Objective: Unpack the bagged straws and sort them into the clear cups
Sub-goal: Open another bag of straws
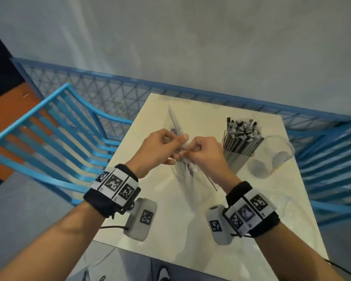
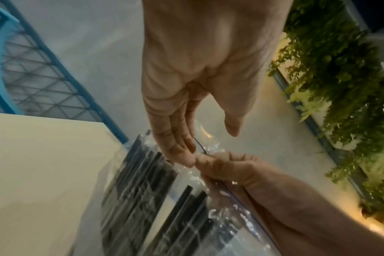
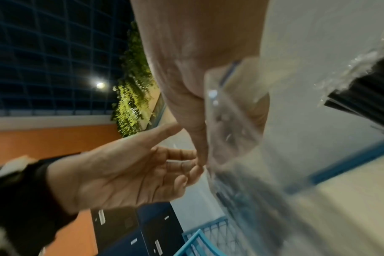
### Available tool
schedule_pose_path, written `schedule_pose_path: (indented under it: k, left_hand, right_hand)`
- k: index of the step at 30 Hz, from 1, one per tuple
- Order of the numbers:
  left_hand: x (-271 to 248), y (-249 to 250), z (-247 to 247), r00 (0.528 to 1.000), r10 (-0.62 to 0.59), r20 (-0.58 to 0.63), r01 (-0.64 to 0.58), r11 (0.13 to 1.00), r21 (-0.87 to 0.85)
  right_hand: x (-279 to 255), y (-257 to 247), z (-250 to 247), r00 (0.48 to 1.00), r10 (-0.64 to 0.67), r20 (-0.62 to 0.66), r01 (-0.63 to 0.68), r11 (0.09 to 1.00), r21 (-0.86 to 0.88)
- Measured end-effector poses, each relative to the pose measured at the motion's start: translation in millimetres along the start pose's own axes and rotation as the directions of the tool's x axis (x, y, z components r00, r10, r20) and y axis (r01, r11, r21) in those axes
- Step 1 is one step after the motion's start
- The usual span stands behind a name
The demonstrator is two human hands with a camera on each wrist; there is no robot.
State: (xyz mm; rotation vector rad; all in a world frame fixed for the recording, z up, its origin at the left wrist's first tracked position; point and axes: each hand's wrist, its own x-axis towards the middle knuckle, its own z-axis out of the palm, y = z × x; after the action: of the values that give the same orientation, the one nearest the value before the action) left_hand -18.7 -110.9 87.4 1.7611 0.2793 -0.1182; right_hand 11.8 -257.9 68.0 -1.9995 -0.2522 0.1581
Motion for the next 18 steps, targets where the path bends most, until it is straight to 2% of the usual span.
schedule_pose_path:
  k: [6,8,14,18]
  left_hand:
    - [-3,8,27,0.997,-0.002,-0.076,0.009,0.996,0.093]
    - [-7,5,31,0.998,-0.016,-0.064,0.022,0.996,0.089]
    - [-22,2,40,0.997,0.003,-0.073,0.0,0.999,0.043]
    - [-25,9,46,0.999,0.019,-0.037,-0.021,0.998,-0.052]
  right_hand:
    - [-21,5,-14,0.996,-0.075,0.047,0.078,0.994,-0.074]
    - [-28,12,-19,0.997,-0.055,0.054,0.056,0.998,-0.014]
    - [-39,24,-26,0.987,0.13,0.094,-0.15,0.958,0.244]
    - [-41,19,-34,0.984,0.102,0.146,-0.144,0.938,0.316]
